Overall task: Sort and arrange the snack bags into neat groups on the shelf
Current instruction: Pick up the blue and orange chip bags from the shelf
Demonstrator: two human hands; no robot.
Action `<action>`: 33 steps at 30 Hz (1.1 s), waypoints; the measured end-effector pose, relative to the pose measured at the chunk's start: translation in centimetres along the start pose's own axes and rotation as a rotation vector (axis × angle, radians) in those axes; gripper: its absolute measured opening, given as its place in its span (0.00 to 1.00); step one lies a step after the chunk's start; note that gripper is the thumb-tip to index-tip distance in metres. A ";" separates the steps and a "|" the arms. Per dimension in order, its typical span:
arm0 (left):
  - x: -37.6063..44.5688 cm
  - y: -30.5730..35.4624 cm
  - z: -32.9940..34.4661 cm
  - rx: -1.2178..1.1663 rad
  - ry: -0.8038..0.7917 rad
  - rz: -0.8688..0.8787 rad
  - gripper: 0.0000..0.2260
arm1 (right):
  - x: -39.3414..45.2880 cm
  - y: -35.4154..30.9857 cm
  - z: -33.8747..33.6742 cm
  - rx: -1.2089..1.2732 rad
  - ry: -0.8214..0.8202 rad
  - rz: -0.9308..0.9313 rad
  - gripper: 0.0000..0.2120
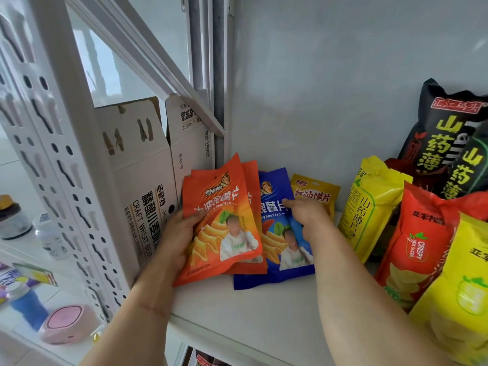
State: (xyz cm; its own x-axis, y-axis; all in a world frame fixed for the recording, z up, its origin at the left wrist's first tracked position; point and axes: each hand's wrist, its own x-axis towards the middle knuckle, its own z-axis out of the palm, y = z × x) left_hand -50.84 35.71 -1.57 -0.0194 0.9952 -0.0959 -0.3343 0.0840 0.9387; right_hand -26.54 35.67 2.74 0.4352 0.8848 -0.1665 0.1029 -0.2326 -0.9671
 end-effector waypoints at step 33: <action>-22.7 -1.6 -6.5 -0.038 -0.571 -0.105 0.09 | -29.4 8.8 -6.4 0.216 0.596 -0.444 0.08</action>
State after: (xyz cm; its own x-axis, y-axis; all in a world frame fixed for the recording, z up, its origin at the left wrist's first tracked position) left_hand -55.99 12.64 -3.05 0.5233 0.8520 0.0152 -0.3406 0.1928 0.9202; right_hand -32.76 5.00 0.33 0.8081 0.4960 0.3178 0.2296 0.2315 -0.9453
